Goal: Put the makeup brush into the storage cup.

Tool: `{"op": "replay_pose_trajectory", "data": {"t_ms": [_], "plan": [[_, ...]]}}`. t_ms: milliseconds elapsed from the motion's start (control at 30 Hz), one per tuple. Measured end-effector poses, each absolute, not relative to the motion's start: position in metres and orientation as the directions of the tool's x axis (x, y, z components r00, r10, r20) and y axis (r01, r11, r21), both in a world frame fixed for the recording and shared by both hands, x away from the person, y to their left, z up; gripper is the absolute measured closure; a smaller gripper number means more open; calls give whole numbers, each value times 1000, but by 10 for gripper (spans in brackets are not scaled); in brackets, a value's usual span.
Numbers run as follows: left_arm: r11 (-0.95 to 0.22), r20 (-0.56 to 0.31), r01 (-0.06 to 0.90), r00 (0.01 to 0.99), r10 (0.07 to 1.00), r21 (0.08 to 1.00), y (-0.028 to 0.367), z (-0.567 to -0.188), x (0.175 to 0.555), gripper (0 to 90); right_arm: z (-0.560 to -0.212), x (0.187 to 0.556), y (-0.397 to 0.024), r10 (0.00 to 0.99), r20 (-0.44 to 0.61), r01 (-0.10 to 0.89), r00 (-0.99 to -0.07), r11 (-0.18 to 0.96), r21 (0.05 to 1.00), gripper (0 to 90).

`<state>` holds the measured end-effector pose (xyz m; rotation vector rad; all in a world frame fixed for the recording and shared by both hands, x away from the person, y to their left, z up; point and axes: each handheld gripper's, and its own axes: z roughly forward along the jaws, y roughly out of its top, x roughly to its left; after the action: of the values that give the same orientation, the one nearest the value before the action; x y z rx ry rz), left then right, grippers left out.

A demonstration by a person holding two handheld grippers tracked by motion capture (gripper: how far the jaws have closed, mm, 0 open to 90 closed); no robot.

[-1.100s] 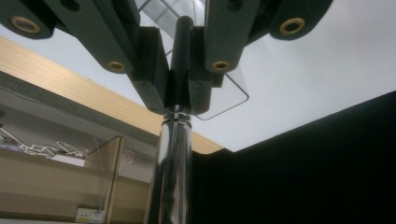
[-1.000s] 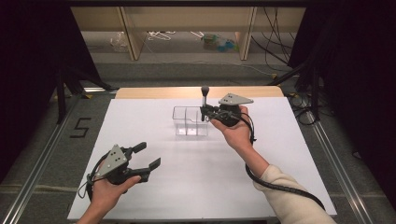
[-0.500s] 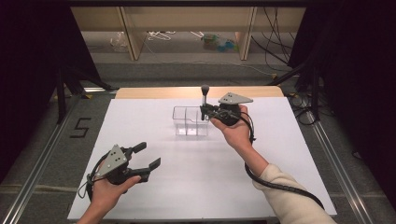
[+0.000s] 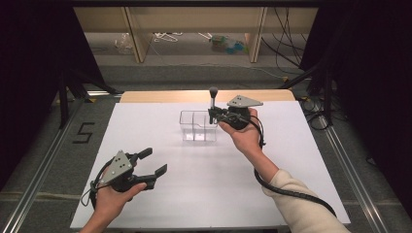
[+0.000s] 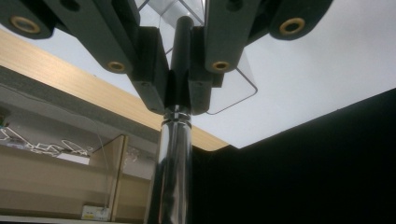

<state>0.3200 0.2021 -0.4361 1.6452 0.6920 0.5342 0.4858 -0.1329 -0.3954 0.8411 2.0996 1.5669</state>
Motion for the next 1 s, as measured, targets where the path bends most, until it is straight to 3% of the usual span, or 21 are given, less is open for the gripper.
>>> {"op": "replay_pose_trajectory", "data": {"t_ms": [1000], "plan": [[-101, -38, 151, 714, 699, 983, 202, -437, 320, 227, -396, 490, -129, 672, 33, 227, -740, 203, 952, 794]]}}
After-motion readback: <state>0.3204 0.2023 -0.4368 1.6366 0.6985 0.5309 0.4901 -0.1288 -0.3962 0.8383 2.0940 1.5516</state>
